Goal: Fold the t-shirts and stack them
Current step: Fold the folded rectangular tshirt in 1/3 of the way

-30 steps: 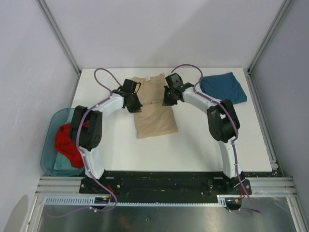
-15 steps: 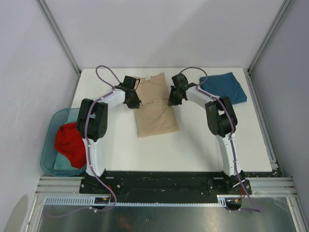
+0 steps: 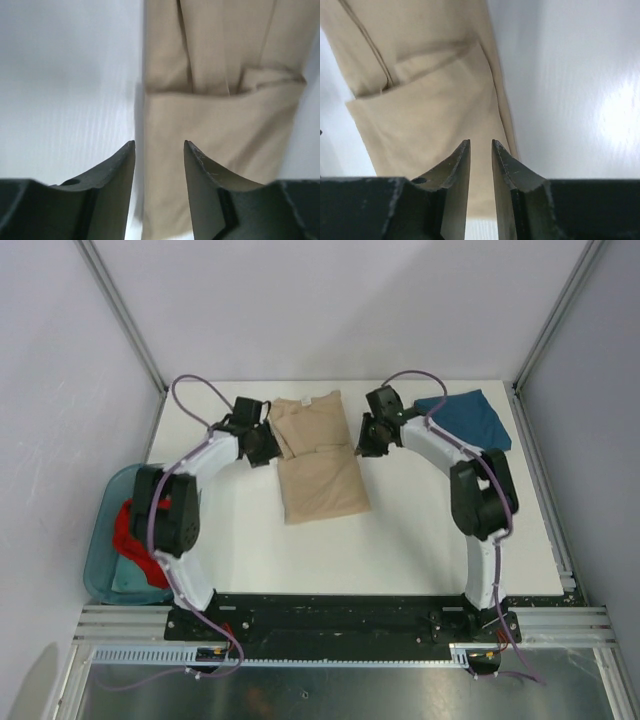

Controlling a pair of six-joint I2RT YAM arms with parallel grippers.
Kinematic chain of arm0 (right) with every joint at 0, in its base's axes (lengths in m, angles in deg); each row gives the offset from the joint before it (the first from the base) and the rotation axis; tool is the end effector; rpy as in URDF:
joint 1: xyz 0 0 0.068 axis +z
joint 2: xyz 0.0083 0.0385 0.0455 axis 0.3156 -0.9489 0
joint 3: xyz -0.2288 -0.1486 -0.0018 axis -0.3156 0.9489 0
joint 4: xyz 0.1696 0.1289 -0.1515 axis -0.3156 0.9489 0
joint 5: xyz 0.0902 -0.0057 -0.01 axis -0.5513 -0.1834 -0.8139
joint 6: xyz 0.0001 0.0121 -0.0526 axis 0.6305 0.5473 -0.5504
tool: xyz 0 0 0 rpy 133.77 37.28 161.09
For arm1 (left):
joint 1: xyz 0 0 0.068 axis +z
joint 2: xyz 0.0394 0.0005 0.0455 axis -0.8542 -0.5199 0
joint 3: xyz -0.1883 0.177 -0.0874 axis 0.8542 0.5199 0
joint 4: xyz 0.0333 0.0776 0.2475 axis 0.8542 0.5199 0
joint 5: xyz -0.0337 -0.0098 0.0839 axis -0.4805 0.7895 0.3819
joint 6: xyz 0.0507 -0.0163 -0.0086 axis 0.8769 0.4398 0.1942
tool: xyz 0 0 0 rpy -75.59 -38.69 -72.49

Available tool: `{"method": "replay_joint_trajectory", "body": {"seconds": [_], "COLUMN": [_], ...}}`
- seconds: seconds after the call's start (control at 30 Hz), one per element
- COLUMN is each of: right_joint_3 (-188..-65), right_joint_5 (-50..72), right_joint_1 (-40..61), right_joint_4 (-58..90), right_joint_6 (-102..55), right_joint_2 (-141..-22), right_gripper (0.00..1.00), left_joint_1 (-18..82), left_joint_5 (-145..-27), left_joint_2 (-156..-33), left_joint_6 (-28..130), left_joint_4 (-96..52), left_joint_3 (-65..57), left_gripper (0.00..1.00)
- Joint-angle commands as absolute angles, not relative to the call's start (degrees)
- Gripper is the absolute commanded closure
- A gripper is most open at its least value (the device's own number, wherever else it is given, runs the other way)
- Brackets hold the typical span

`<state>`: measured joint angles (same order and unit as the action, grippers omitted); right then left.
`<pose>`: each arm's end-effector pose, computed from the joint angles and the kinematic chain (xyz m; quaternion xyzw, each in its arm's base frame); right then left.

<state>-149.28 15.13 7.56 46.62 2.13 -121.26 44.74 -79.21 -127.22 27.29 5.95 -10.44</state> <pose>0.4206 0.2073 0.2123 0.0467 0.9498 0.1766 0.2539 0.3946 -0.0987 0.2069 -0.1727 0.9384 -0.1346 0.2674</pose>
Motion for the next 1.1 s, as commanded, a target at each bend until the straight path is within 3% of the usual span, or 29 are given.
{"method": "replay_joint_trajectory", "body": {"seconds": [0.0, 0.17, 0.27, 0.57, 1.07], "right_joint_3": [-137.0, -127.4, -125.9, -122.2, -115.2], "right_joint_5": [15.1, 16.2, 18.2, 23.2, 20.6], "right_joint_1": [8.8, 11.3, 13.0, 14.6, 14.0], "right_joint_4": [46.0, 44.0, 44.7, 44.7, 40.2], "right_joint_6": [1.9, 1.6, 1.5, 1.0, 2.6], "right_joint_2": [-109.5, -105.1, -105.7, -107.0, -106.8], "right_gripper": [0.71, 0.71, 0.71, 0.7, 0.73], "left_joint_1": [41.3, 36.9, 34.5, 31.4, 31.4], "left_joint_5": [-80.8, -80.2, -80.1, -78.1, -77.4], "left_joint_2": [-114.1, -106.1, -104.4, -102.2, -104.7], "left_joint_6": [25.1, 21.5, 19.7, 15.4, 14.6], "left_joint_4": [6.0, 5.6, 5.6, 5.4, 1.3], "left_joint_3": [0.0, 9.4, 12.2, 18.8, 22.4], "left_gripper": [0.54, 0.7, 0.74, 0.76, 0.72]}}
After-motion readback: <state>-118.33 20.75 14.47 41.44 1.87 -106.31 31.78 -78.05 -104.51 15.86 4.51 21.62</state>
